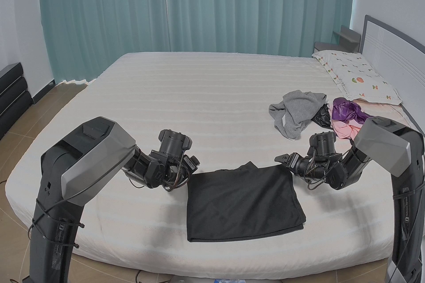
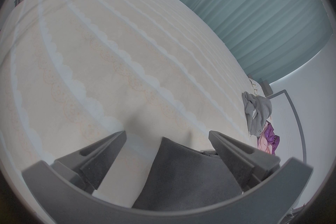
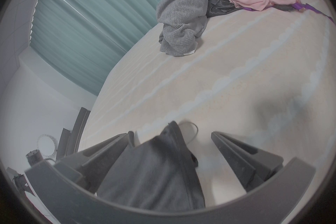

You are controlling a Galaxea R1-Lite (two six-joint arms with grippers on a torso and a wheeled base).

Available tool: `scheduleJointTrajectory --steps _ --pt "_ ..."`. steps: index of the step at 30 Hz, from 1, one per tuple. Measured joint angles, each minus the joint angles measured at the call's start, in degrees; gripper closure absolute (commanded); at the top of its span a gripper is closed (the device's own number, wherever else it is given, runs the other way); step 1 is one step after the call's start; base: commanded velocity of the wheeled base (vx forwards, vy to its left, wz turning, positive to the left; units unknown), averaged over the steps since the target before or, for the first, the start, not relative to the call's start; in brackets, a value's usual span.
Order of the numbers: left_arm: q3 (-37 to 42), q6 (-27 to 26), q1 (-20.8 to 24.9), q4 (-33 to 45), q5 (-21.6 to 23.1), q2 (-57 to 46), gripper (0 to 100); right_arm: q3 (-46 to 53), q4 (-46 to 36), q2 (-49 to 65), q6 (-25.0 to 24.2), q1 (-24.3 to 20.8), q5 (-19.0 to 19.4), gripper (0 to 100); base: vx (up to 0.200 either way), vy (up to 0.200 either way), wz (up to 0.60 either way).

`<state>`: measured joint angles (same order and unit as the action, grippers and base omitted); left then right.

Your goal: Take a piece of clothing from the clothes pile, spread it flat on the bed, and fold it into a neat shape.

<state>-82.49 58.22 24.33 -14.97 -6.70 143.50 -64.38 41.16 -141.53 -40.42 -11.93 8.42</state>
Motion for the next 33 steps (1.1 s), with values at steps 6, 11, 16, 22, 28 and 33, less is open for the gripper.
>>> scheduleJointTrajectory --steps 6,11,16,22,28,33 --pt "0.6 2.6 -0.5 0.0 0.7 -0.7 0 6.3 0.1 5.6 2.1 0.5 4.4 0 0.0 0.0 0.0" --pt "4.5 3.3 -1.0 -0.4 2.6 -3.2 0 9.6 -1.2 8.9 4.1 0.2 5.0 0 0.0 0.0 0.0" --pt "9.3 3.8 -1.4 -1.0 5.9 -6.6 0 15.6 -1.1 11.0 7.1 -0.2 6.6 0 0.0 0.0 0.0" --pt "12.2 4.3 -2.1 -1.2 8.4 -8.9 0 23.1 0.6 12.1 14.0 0.3 10.8 0 -0.167 0.0 0.0" --pt "13.1 4.3 -2.3 -1.3 9.5 -9.8 0 26.3 1.1 12.2 17.2 0.5 11.5 0 -0.033 0.0 0.0" --pt "13.2 4.2 -2.4 -1.3 9.6 -9.9 0 26.3 1.3 12.2 17.2 0.5 11.7 0 0.0 0.0 0.0"
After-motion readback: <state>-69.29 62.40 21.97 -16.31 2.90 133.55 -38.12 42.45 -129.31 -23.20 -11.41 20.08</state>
